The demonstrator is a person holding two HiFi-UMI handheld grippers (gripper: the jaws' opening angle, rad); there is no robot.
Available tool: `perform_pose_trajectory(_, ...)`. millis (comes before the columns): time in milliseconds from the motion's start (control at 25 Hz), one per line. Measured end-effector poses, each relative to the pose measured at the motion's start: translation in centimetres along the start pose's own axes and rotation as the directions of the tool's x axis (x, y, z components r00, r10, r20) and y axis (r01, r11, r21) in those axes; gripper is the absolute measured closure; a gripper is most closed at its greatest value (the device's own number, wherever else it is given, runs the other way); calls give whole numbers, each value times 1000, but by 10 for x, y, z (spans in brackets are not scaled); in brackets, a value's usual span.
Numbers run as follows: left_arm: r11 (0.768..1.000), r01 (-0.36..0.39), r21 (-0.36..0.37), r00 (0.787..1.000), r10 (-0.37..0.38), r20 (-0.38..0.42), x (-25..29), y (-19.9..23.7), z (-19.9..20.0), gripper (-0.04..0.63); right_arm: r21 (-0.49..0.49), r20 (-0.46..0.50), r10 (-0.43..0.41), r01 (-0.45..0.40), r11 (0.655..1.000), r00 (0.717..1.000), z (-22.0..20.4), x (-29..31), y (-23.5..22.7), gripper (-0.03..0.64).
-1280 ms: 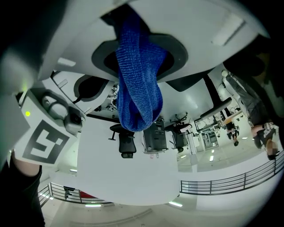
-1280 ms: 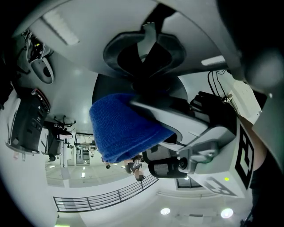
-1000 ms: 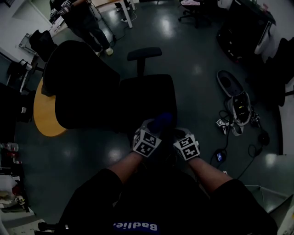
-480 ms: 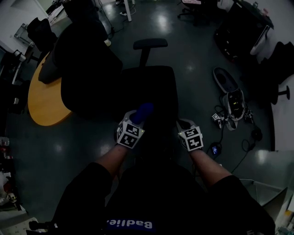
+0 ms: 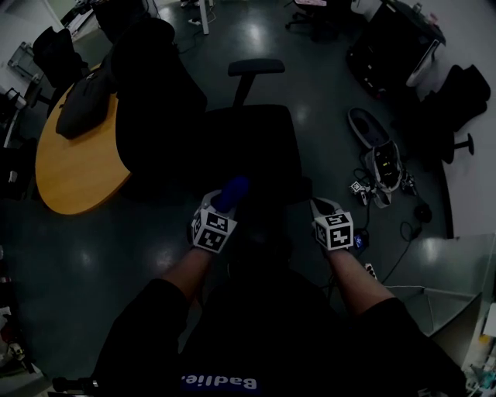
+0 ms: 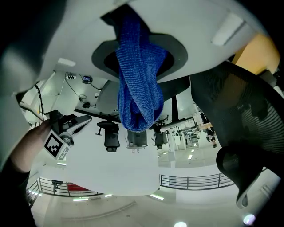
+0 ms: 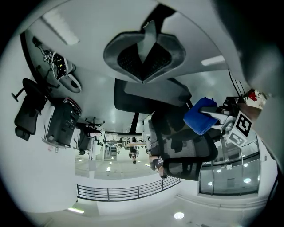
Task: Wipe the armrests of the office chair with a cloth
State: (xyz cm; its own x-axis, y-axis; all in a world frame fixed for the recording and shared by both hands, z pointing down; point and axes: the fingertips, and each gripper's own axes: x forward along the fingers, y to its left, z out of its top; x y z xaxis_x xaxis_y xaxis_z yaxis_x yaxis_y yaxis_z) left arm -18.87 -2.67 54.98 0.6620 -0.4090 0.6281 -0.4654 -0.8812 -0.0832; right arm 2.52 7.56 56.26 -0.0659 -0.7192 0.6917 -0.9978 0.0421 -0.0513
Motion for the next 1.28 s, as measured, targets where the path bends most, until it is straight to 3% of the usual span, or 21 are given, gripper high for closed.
perform_pose_trajectory(200, 1000, 15, -7, 1000, -15, 5, 1, -4, -9, 469, 14, -11, -24, 24, 1000, 1000, -6, -6, 0, 612)
perform_pose_trajectory(480, 1000, -11, -17, 1000, 11, -19, 9, -10, -9, 468, 15, -42, 11, -10, 1000, 999, -15, 0, -16, 612)
perform_pose_trajectory(1280, 983, -168, -69, 974, 155, -168, 40, -44, -13, 468, -25, -75, 198, -200, 979, 977, -25, 52, -49, 614)
